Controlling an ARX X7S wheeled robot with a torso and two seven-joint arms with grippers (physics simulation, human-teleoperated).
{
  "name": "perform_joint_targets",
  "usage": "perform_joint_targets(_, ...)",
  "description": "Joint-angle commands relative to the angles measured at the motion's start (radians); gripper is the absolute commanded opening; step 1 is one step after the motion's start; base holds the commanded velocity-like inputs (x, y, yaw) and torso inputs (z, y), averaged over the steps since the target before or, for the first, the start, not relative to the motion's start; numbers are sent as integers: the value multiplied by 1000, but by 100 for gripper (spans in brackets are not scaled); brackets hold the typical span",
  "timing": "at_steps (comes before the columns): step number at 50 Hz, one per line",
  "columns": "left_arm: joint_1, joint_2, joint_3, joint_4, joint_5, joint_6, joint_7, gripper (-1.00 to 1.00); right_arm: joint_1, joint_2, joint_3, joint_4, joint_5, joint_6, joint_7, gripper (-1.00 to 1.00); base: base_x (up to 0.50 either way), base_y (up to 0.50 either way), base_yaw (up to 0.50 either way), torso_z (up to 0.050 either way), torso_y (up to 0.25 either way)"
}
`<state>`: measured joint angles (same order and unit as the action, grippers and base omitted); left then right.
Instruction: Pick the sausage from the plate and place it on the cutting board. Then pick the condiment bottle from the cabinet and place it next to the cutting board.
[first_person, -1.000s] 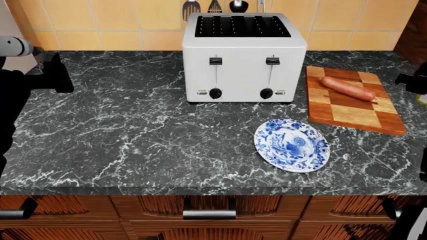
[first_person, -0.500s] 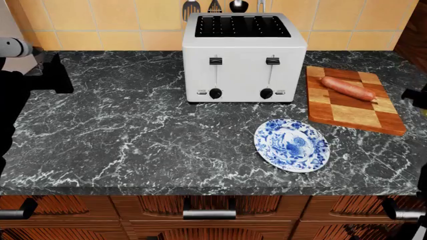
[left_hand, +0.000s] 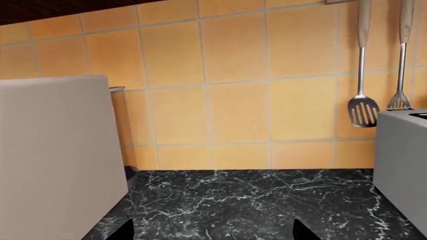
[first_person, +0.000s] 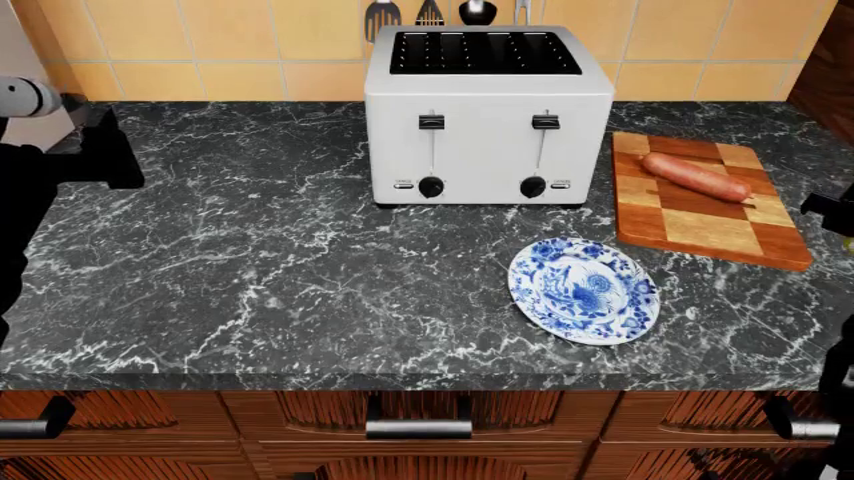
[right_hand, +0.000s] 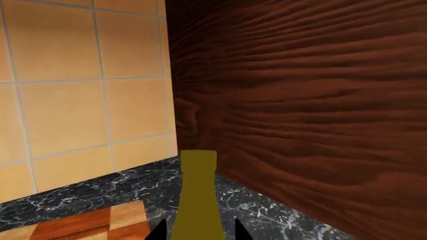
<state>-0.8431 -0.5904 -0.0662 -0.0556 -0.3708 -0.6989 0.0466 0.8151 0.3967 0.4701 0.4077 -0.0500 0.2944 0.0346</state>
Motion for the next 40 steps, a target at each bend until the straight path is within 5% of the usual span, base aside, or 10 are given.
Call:
perform_joint_targets(1, 4, 0, -2, -4, 0, 5, -3, 100, -3, -5, 3, 16, -6, -21, 3, -100, 0, 0, 0, 0, 0)
perform_joint_targets(40, 12, -4, -9, -2, -8, 9, -6, 100, -94, -32, 47, 27, -5, -63, 69, -100, 0, 0, 0, 0, 0)
